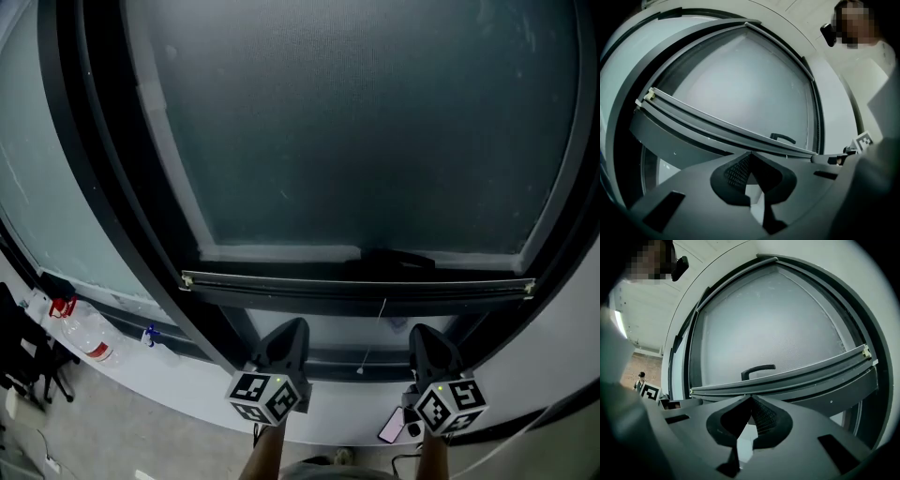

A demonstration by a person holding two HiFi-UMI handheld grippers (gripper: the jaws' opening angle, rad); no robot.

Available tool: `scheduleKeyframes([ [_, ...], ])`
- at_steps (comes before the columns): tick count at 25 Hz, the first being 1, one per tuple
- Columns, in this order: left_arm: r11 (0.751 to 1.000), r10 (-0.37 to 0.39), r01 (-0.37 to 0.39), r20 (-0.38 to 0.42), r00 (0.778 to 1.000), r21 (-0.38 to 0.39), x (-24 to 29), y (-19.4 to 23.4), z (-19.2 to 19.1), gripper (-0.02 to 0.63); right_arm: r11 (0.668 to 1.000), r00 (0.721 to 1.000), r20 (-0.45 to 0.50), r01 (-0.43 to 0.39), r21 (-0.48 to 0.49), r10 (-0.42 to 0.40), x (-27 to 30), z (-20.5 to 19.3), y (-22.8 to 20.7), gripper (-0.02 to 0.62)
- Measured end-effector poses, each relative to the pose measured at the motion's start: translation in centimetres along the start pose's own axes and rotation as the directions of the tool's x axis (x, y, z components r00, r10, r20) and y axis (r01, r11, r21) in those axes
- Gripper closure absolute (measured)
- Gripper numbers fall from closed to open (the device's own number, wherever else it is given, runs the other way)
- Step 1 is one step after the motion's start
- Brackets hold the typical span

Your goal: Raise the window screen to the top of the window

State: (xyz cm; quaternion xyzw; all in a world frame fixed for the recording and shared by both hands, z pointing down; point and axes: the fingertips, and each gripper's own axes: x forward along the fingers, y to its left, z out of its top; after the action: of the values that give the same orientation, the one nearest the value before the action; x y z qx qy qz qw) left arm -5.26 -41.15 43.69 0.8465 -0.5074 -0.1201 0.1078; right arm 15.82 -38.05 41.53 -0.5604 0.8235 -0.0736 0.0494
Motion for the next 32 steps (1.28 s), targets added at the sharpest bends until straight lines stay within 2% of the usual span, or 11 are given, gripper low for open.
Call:
scheduleKeyframes([
  [5, 0.987, -0.003, 0.006, -0.019, 1.0, 0.161, 1.6, -1.4, 0.3, 0.604, 0.996, 0.997, -0.03, -0.067, -0.051, 0.065, 1.2, -0.2, -0.5, 0.591],
  [7, 0.923, -0.016, 0.033, -0.047, 0.999, 0.383, 1.9, -2.3, 1.3, 0.604, 0.978, 0.989, -0.046, -0.149, -0.147, 0.143, 1.5, 0.6, 0.7, 0.591],
  [8, 0.851, -0.019, 0.053, -0.069, 0.997, 0.523, 2.2, -2.9, 1.8, 0.604, 0.958, 0.983, -0.068, -0.179, -0.222, 0.168, 1.7, 1.1, 1.3, 0.591],
  [10, 0.635, -0.005, 0.108, -0.136, 0.991, 0.765, 2.8, -3.7, 2.4, 0.603, 0.883, 0.98, -0.124, -0.192, -0.428, 0.153, 2.3, 2.3, 1.7, 0.589],
  [12, 0.416, 0.036, 0.183, -0.217, 0.976, 0.891, 3.5, -3.8, 2.1, 0.603, 0.728, 0.976, -0.201, -0.2, -0.656, 0.087, 3.0, 2.8, 1.4, 0.588],
  [13, 0.344, 0.053, 0.222, -0.255, 0.966, 0.912, 3.7, -3.6, 1.8, 0.603, 0.645, 0.967, -0.248, -0.226, -0.73, 0.058, 3.3, 2.6, 1.2, 0.583],
  [14, 0.3, 0.061, 0.259, -0.289, 0.955, 0.918, 3.9, -3.4, 1.5, 0.602, 0.581, 0.953, -0.301, -0.268, -0.769, 0.042, 3.7, 2.0, 1.1, 0.557],
  [18, 0.178, 0.083, 0.394, -0.412, 0.907, 0.902, 3.9, -2.2, -0.1, 0.556, 0.397, 0.896, -0.443, -0.4, -0.826, -0.019, 4.6, -0.8, 0.6, 0.514],
  [21, 0.128, 0.11, 0.428, -0.442, 0.89, 0.895, 3.7, -1.7, -0.3, 0.553, 0.289, 0.887, -0.454, -0.414, -0.863, -0.087, 4.8, -1.3, -0.2, 0.515],
  [28, 0.004, 0.187, 0.5, -0.492, 0.85, 0.866, 3.8, -0.2, -0.2, 0.554, 0.16, 0.849, -0.499, -0.476, -0.865, -0.175, 5.1, -0.6, -1.1, 0.515],
  [32, 0.008, 0.221, 0.514, -0.503, 0.836, 0.858, 4.1, 0.5, 0.1, 0.554, 0.118, 0.82, -0.522, -0.509, -0.853, -0.235, 5.5, -0.6, -1.8, 0.54],
])
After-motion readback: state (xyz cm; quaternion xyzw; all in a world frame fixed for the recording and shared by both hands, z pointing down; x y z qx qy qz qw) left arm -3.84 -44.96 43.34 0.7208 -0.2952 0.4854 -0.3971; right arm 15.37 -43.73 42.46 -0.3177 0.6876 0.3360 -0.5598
